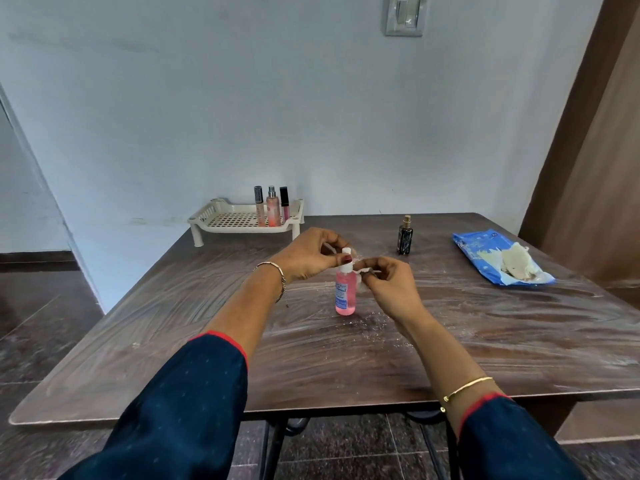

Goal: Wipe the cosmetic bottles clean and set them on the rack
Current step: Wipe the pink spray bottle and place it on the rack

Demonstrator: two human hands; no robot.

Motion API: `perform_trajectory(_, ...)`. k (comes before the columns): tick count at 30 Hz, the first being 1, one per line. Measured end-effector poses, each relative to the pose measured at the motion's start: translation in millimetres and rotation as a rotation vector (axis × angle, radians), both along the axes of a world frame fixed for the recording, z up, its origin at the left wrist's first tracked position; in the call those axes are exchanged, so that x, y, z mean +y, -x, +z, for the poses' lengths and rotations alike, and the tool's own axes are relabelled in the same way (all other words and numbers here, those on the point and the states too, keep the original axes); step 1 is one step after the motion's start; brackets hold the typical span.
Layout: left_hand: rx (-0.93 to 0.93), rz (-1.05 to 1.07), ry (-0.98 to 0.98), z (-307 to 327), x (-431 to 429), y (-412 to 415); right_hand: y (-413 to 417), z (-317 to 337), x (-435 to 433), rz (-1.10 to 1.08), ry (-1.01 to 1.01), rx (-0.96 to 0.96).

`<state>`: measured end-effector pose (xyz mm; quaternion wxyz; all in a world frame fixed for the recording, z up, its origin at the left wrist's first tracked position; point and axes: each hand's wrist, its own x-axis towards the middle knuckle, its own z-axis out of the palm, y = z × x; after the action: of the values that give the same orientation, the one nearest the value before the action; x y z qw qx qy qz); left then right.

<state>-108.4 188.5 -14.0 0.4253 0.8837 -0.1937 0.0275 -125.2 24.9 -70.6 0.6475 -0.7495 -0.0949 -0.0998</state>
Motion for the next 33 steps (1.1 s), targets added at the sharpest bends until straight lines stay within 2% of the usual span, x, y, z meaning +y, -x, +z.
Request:
perform_trajectory(3, 0.012, -0.030, 0.003, 0, 3, 3, -4, 6, 6, 0.070, 0.039, 0.054)
perform_trajectory(9, 0.010, -0.057, -0.019, -2, 6, 6, -6, 11, 8, 0.342, 0.024, 0.195)
perform_trajectory(13, -0.005, -0.029, 0.011, -9, 7, 6, -6, 3, 7, 0.339, 0.049, 0.202)
perform_trajectory(16, 0.012, -0.023, 0.095, -14, 9, 8, -3, -9, 3, 0.288, 0.209, 0.214)
perform_trajectory(20, 0.043, 0.043, 0.241, -19, 14, 9, -3, -16, 2, 0.219, 0.413, 0.105)
perform_trajectory(23, 0.081, 0.152, 0.419, -28, 17, 13, -3, -13, 10, 0.119, 0.499, 0.055)
perform_trajectory(25, 0.116, 0.218, 0.569, -34, 17, 17, 2, -9, 18, 0.048, 0.522, -0.001)
perform_trajectory(28, 0.147, 0.297, 0.750, -45, 16, 22, 16, -5, 27, 0.020, 0.454, -0.113)
perform_trajectory(30, 0.150, 0.346, 0.870, -48, 17, 26, 25, -4, 29, 0.010, 0.491, -0.233)
perform_trajectory(33, 0.184, 0.435, 1.088, -50, 17, 32, 36, -10, 27, -0.036, 0.653, -0.534)
